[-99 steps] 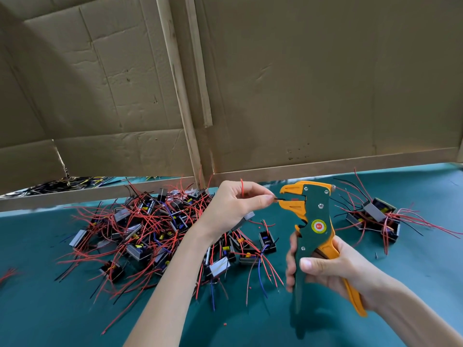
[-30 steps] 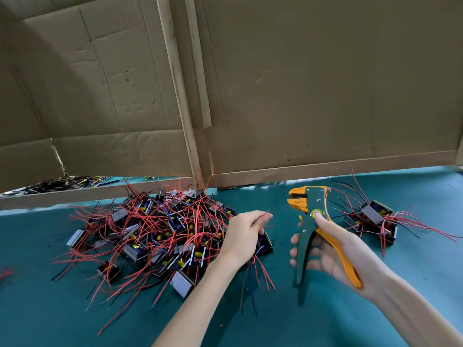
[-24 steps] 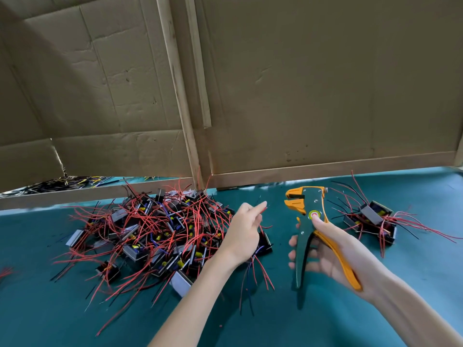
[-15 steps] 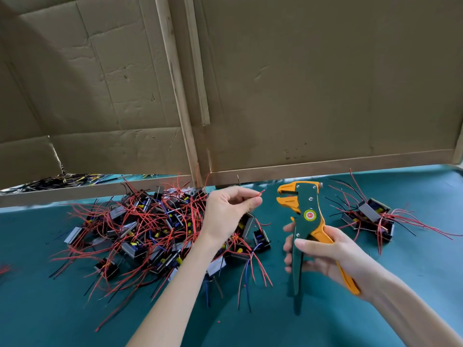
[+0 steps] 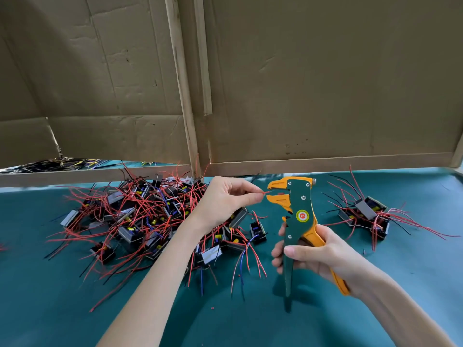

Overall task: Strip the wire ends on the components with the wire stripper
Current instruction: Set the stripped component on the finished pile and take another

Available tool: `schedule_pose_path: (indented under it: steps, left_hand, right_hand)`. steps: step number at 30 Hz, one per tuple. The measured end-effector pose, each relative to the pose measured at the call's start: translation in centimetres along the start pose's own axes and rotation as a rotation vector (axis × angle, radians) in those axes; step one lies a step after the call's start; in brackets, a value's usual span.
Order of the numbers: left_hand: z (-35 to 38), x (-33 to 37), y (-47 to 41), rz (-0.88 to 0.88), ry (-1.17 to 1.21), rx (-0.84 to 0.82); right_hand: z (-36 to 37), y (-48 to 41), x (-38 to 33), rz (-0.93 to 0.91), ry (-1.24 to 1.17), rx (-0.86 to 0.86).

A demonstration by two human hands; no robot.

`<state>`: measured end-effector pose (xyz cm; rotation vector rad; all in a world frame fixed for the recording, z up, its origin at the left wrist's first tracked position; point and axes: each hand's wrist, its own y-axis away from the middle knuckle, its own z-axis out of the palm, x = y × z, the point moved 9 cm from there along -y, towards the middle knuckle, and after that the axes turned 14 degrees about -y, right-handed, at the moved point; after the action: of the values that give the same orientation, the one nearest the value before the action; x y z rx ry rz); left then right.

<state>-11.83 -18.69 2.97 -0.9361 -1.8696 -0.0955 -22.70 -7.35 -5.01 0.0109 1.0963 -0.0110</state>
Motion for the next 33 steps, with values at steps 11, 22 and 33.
schedule_pose_path:
  steps: [11,22,33]
  left_hand:
    - [0.0,0.6,0.3,0.015,-0.114,-0.133]
    - [-0.3,0.4,0.8,-0.024,-0.115,-0.207]
    - [-0.7,-0.1,1.0,-0.066,-0.137,-0.197]
  right_hand:
    - [0.3,0.3,0.1,0.014,0.065,-0.008]
    - [0.7,0.4,0.6,0.014,0.135,-0.001]
    - [0.8,0.5,1.5,-0.091,0.21,0.236]
